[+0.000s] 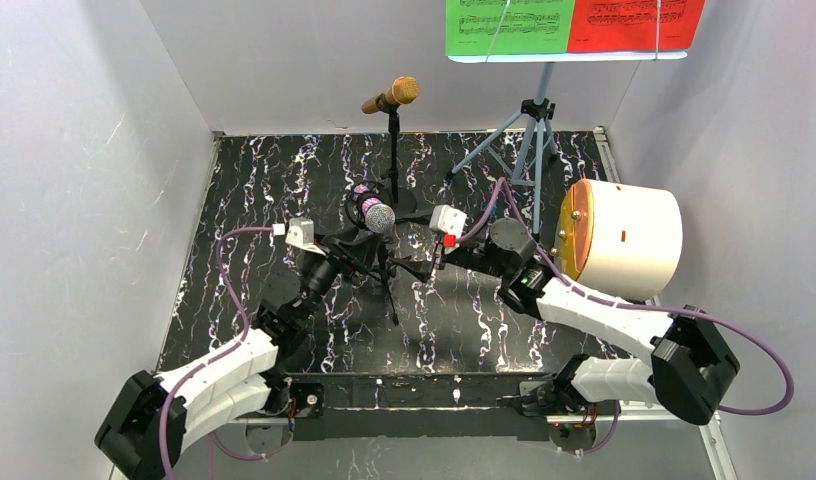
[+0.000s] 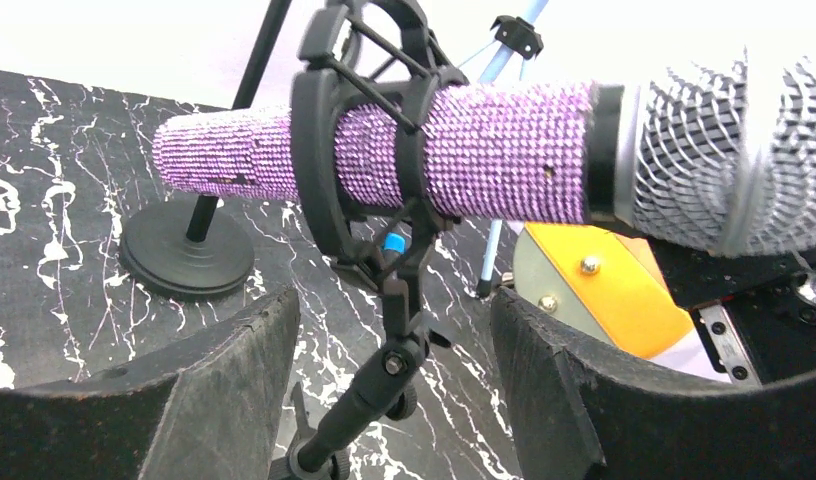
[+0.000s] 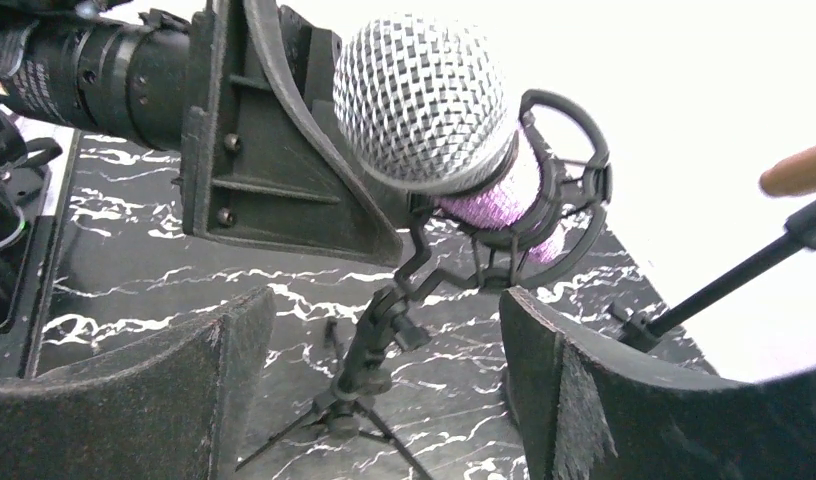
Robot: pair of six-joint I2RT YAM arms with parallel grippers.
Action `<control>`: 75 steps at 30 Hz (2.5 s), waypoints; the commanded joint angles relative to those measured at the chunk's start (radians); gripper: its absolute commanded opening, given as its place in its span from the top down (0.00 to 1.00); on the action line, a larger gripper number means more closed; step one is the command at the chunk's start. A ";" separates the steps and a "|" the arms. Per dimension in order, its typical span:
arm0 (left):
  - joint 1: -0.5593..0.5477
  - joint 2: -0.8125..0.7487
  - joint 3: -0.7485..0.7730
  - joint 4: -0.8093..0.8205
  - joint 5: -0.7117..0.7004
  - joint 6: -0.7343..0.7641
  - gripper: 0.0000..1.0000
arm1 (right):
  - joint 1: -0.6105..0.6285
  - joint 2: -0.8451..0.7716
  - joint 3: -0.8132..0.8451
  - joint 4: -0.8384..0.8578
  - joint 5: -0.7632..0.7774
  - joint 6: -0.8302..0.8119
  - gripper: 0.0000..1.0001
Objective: Pack up the instrument practice props
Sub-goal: Remove the microphone from the microphone stand.
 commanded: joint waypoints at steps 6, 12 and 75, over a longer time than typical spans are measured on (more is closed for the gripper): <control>0.111 0.084 0.103 -0.018 0.126 -0.177 0.33 | 0.004 0.025 0.139 0.053 -0.040 -0.167 0.09; 0.126 0.105 0.129 -0.018 0.182 -0.197 0.41 | 0.005 0.104 0.194 0.118 -0.108 -0.220 0.08; 0.126 0.106 0.222 -0.371 -0.023 -0.182 0.86 | 0.003 -0.187 0.153 -0.075 -0.333 -0.165 0.99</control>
